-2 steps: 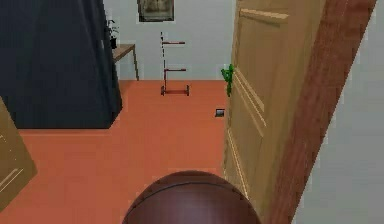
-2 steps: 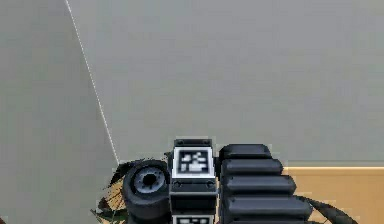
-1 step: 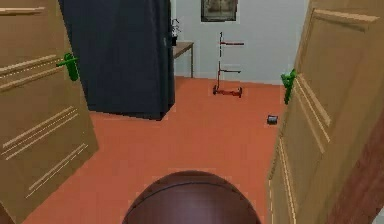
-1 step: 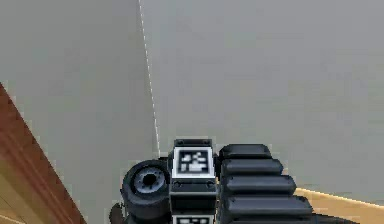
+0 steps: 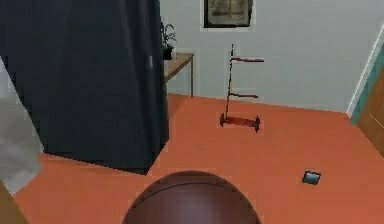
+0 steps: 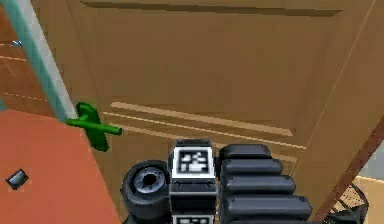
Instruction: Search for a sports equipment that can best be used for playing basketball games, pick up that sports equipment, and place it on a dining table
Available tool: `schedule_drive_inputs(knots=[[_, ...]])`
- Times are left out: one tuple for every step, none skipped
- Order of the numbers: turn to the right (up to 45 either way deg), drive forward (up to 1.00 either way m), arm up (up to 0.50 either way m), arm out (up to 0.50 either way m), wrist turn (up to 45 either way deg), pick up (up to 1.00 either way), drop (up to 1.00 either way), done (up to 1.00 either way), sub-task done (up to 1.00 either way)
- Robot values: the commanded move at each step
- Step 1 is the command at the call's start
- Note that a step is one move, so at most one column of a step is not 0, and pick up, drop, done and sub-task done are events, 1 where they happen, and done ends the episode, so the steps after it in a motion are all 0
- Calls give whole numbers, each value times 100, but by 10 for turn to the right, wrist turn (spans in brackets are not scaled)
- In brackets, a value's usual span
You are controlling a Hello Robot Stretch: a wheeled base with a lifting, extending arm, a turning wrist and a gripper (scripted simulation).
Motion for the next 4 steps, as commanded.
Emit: schedule_drive_inputs(knots=[[0,100,0,0,0,0,0,0,0],[0,100,0,0,0,0,0,0,0],[-210,0,0,0,0,0,0,0,0],[0,15,0,0,0,0,0,0,0]])
